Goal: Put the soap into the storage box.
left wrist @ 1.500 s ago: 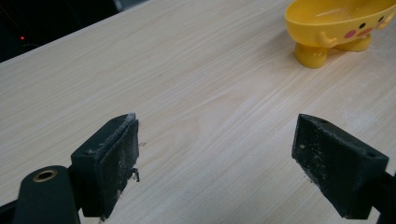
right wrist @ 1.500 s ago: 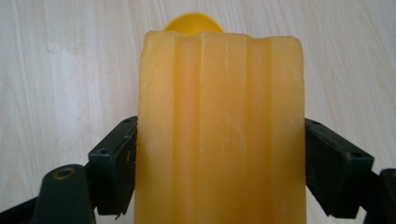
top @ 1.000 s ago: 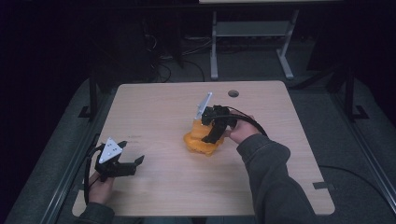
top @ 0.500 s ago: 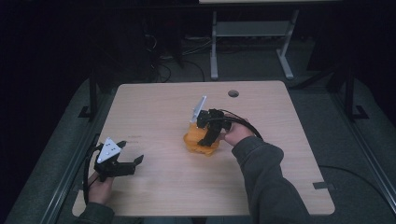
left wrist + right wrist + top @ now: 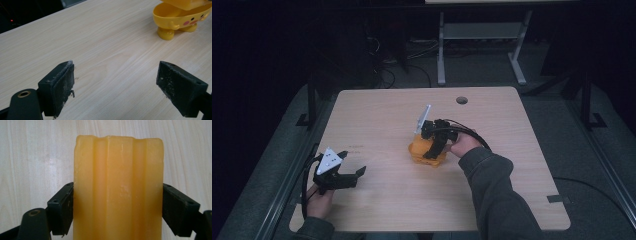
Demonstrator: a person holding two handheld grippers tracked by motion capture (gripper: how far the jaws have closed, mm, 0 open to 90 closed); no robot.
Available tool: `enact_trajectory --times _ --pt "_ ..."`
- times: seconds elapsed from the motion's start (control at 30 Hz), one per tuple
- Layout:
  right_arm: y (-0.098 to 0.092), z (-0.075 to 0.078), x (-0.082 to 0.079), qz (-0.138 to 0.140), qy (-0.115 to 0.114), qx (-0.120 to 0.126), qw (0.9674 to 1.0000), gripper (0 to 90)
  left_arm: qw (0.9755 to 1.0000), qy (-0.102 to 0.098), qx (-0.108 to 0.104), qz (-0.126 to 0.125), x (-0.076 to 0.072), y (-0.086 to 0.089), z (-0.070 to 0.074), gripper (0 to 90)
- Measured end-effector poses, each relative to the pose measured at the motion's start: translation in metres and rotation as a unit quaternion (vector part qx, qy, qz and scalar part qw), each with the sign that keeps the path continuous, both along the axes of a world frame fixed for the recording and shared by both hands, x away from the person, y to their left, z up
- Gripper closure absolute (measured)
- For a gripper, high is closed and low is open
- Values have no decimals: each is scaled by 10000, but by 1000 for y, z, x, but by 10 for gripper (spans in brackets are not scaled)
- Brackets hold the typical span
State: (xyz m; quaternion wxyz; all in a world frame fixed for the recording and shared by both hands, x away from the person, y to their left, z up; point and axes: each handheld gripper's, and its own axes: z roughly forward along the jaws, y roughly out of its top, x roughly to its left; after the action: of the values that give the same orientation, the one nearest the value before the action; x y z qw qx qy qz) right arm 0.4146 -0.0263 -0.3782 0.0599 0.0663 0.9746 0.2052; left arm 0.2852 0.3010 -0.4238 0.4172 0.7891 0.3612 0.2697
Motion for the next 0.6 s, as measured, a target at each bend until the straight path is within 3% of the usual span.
enact_trajectory --times 0.6 --pt "5 -3 2 -20 93 -60 9999 206 10000 -3 -7 6 0 0 0 141"
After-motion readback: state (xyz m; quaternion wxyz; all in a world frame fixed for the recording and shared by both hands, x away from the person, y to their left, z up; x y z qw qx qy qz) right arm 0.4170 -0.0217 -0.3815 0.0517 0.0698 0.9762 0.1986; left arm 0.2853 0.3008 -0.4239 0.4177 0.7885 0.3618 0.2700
